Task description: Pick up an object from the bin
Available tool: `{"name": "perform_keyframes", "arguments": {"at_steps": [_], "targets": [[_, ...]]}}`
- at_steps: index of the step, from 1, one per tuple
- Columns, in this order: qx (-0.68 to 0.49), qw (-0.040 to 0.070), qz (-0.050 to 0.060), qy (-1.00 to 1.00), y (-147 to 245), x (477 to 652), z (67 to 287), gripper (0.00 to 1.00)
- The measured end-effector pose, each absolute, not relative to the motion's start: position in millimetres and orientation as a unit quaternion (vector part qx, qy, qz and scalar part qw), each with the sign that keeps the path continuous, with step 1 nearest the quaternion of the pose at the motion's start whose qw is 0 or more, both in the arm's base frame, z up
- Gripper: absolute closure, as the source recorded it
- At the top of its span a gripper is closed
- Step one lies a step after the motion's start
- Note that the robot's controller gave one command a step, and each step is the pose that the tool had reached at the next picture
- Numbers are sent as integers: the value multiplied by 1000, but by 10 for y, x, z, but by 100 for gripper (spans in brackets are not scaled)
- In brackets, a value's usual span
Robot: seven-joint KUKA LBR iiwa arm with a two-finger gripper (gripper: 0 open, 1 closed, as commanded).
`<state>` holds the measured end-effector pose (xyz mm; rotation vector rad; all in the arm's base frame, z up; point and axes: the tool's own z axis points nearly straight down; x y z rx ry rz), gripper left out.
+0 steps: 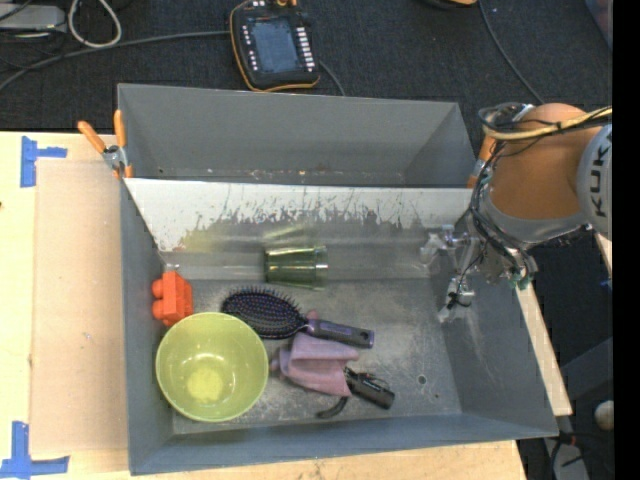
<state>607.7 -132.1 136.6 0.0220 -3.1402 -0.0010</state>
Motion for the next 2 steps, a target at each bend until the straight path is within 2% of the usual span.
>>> {"name": "perform_keyframes", "arguments": {"at_steps": [2], "targets": [[22,-1,0,-1000,-1321,6073,1329,0]]}}
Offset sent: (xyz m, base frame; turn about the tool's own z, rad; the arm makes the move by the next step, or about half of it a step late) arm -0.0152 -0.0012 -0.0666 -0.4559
